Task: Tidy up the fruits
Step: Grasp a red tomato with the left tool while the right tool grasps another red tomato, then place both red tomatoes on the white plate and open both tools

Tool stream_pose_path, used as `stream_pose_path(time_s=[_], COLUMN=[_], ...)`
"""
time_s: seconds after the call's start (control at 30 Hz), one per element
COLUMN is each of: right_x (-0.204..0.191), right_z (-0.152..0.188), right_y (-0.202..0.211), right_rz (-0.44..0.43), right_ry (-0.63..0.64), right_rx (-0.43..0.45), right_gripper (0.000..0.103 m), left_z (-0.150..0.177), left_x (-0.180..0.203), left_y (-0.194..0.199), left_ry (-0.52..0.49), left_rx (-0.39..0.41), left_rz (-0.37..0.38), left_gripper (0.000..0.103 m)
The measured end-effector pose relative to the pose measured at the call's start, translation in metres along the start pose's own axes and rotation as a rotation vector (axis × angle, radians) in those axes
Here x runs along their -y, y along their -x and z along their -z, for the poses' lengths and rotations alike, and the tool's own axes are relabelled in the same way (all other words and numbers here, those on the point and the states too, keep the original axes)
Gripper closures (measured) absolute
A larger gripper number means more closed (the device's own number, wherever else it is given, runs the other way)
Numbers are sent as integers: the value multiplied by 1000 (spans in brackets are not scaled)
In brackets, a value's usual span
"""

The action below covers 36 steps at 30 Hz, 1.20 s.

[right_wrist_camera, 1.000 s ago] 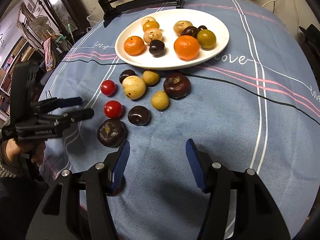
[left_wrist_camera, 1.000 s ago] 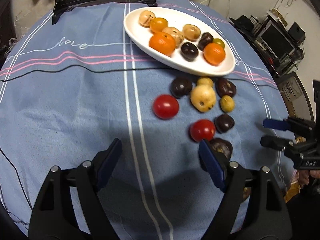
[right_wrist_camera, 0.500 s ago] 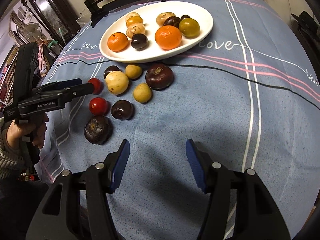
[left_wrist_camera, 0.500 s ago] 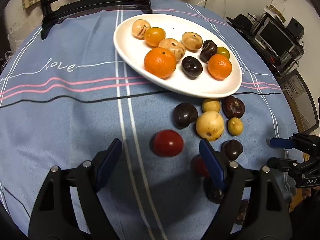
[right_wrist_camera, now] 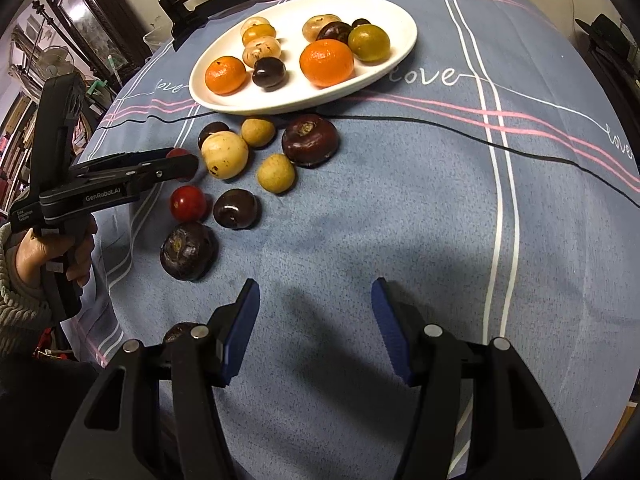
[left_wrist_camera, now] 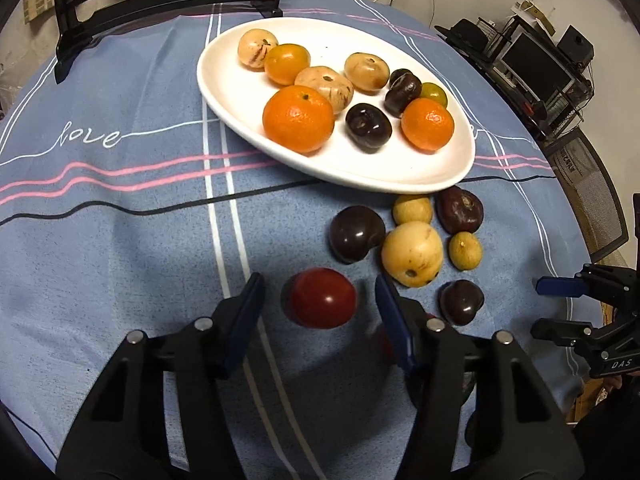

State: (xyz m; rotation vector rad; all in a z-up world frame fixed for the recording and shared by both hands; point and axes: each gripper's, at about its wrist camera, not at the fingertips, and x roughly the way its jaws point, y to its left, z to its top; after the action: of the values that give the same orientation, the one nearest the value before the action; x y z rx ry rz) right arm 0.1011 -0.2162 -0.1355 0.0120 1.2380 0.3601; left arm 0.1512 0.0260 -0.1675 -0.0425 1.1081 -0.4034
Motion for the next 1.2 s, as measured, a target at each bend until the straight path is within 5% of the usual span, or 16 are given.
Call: stream_pose_path(time_s=[0.07,0.23,0.53,0.9,1.2], right_x=[0,-2,-39,-110,-120], right_z=[1,2,-23,-66,-66], right_y=[0,3,6,-50,-73], right_rz=[3,5,-93,-127,-76], right_ry=[-3,-1,126,359,426], right_rx=[0,8,76,-20,-69], right_gripper=[44,44,44,44,69], left_z=[0,3,23,63,75], left_x=[1,3,-17,-57,-62], left_y=[0,0,30,68,69], left_ry=[-7,-39,27,176,214], left_rx=[1,5,56,83,82], left_rz=[-3,-23,-41,-100,-100], left_gripper=[46,70,70,71,71])
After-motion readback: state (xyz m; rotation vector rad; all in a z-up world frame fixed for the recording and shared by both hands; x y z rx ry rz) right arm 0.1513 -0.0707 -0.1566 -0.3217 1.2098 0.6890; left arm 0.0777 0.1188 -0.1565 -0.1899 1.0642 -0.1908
